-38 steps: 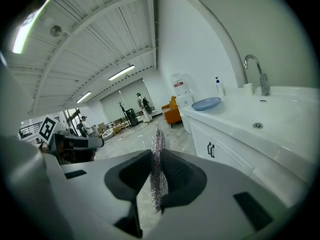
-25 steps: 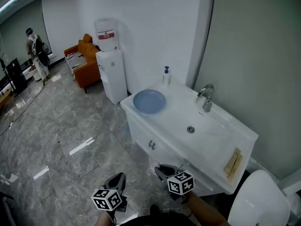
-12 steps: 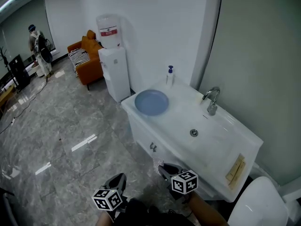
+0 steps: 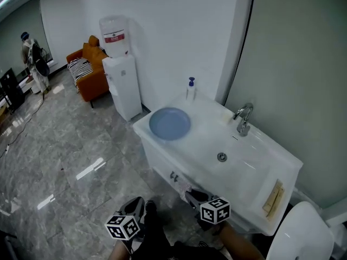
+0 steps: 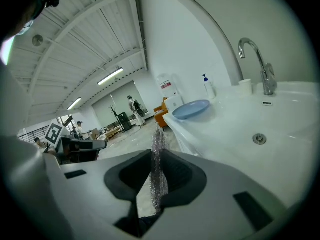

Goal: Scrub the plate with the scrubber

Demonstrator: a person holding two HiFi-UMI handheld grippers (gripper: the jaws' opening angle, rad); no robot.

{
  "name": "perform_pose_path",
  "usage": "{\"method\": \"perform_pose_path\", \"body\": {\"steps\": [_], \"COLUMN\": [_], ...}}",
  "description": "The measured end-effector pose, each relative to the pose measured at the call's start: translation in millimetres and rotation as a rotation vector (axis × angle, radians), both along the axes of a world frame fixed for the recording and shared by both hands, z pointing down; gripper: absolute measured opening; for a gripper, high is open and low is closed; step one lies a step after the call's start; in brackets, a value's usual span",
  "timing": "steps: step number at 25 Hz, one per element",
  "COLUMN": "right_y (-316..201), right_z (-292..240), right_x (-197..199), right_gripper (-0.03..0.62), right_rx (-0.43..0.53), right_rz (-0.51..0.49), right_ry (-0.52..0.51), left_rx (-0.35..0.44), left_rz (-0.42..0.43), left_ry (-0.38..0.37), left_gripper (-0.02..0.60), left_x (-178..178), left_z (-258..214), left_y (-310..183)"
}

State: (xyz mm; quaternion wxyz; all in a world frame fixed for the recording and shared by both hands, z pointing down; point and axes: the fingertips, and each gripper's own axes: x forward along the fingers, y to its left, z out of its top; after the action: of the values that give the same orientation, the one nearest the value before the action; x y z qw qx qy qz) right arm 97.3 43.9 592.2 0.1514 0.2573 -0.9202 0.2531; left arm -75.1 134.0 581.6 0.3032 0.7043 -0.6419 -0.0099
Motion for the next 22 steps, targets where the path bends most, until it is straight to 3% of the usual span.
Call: {"method": "perform_pose_path", "body": {"steps": [12,22], "right_y": [-118,-198], "right_z": [-13,-27], "right_x": [-83,-118], "right_gripper": [0.078,0.078], "right_rx": [0.010,-0.026], "right_rz": [0.074,0.150], "right_ry": [0.022,-0.021], "left_rx": [0.021,-0.021], "left_rz": [0.092,0.200], "left_ry": [0.026,0.036], "left_gripper": [0.017,0.018], "left_x": [-85,-129], "left_z": [-7,-7], "left_y": [-141,-243]}}
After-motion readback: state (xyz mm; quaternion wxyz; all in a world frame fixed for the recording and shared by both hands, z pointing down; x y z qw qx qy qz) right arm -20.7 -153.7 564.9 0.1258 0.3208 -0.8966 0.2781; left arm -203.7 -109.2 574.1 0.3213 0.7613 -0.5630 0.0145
